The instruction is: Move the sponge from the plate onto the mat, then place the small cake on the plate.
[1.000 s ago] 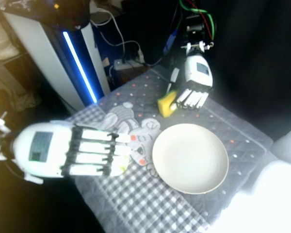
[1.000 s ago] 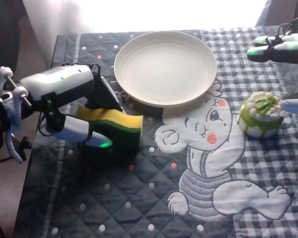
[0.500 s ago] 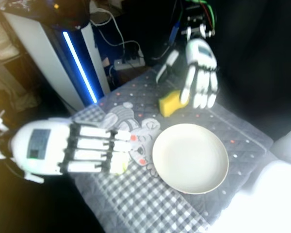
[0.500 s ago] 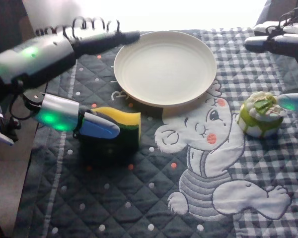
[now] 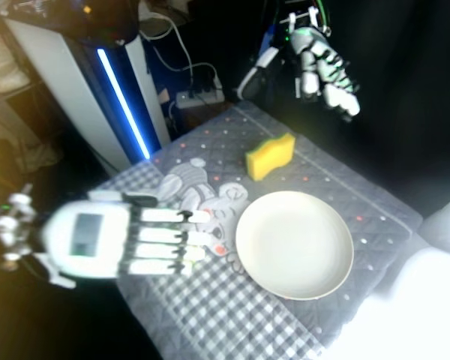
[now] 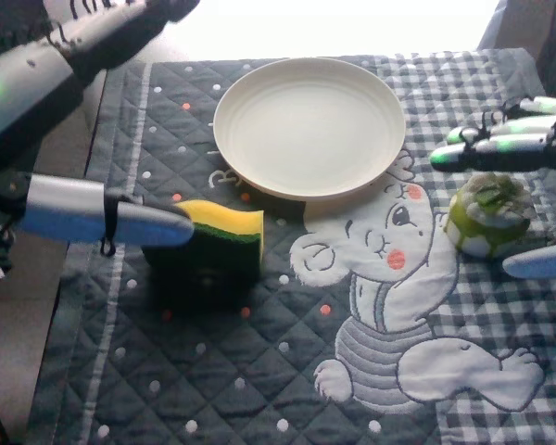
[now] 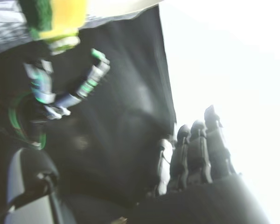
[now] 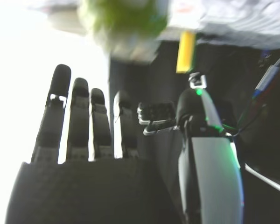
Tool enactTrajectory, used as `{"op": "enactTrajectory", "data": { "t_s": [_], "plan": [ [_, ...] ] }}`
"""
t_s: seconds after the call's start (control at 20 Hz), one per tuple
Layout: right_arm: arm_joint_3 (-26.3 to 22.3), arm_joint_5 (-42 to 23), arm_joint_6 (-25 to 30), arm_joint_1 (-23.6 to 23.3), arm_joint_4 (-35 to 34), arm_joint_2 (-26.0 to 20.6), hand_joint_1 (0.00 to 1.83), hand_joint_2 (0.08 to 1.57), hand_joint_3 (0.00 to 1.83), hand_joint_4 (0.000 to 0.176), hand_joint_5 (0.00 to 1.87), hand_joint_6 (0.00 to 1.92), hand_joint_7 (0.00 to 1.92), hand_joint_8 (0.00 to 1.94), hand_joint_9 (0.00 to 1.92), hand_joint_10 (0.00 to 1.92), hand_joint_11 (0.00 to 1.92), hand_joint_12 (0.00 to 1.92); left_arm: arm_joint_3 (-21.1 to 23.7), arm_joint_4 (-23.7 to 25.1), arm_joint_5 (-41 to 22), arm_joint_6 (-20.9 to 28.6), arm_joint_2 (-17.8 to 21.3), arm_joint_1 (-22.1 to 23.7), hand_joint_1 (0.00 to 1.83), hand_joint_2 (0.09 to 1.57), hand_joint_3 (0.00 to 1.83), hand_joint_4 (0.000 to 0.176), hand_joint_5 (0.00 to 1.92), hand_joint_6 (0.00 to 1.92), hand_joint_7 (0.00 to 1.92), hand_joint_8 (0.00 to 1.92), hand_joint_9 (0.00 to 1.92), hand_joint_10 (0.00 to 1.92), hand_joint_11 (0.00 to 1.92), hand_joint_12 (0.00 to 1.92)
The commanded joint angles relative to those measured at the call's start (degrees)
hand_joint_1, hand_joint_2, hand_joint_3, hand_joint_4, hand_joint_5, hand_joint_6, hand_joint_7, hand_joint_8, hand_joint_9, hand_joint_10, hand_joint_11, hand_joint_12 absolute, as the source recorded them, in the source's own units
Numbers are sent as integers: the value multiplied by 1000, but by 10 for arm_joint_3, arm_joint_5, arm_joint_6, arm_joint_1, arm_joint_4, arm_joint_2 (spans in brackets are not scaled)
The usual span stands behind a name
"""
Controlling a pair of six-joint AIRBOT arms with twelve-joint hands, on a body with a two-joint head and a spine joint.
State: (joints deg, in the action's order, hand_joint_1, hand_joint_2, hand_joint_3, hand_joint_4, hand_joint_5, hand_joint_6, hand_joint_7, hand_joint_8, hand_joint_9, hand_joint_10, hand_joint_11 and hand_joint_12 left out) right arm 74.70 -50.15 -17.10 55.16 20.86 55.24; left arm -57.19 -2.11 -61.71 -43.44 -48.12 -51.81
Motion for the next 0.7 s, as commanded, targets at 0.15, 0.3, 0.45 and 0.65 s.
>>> {"op": "enactTrajectory", "data": {
  "t_s": [0.15,0.3,0.45,0.65],
  "plan": [
    [17,-25,14,-12,-13,17,1002,909,0,121,329,8,270,10,406,19,74,1201,4,-23,-85,5,-1,-13,867,789,15,99,69,14,31,9,22,7,75,42],
    [24,-15,14,-15,-10,27,1179,959,0,20,586,7,615,38,798,155,504,1241,3,-31,-85,5,-2,-21,895,778,0,78,85,1,66,2,59,5,0,450],
    [29,-14,17,-15,-11,34,1258,1117,1,0,929,960,959,1015,973,1220,886,1603,3,-34,-83,5,-4,-23,881,780,0,61,100,0,80,0,78,3,0,561],
    [39,-14,19,-35,-11,33,1152,1151,0,0,915,1065,746,1739,917,1916,1018,1920,3,-37,-81,5,-5,-28,883,776,0,75,99,1,70,2,63,2,0,465]
  ]
}}
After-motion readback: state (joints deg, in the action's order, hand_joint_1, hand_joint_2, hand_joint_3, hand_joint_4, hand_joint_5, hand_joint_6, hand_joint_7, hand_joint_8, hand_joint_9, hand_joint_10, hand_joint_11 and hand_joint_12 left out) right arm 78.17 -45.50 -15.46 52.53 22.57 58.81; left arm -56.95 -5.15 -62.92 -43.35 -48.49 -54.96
